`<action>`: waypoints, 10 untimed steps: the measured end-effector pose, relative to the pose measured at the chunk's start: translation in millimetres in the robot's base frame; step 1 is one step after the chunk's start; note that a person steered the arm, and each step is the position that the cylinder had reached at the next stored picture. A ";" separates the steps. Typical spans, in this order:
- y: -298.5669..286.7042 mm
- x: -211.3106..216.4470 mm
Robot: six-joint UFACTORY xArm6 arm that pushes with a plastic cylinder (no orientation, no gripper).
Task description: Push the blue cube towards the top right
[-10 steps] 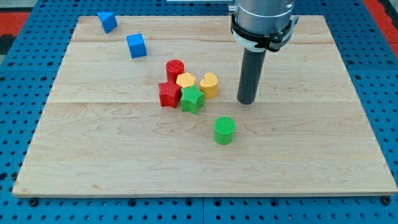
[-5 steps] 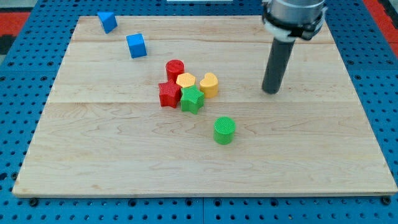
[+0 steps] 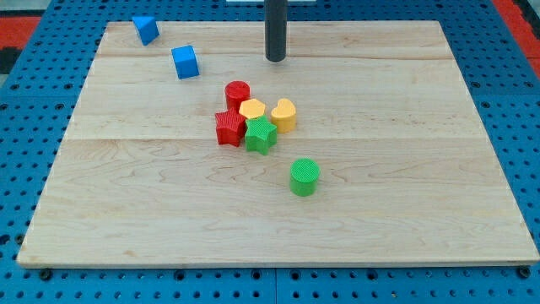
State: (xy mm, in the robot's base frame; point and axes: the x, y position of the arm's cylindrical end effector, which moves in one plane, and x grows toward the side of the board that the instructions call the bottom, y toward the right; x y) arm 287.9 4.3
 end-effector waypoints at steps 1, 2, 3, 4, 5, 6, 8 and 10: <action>-47.8 40.4; -122.9 53.6; -182.6 38.8; -185.4 10.3; -136.6 1.5; -77.5 1.4; 31.3 -5.3; 82.6 6.0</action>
State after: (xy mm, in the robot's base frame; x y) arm 293.9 87.0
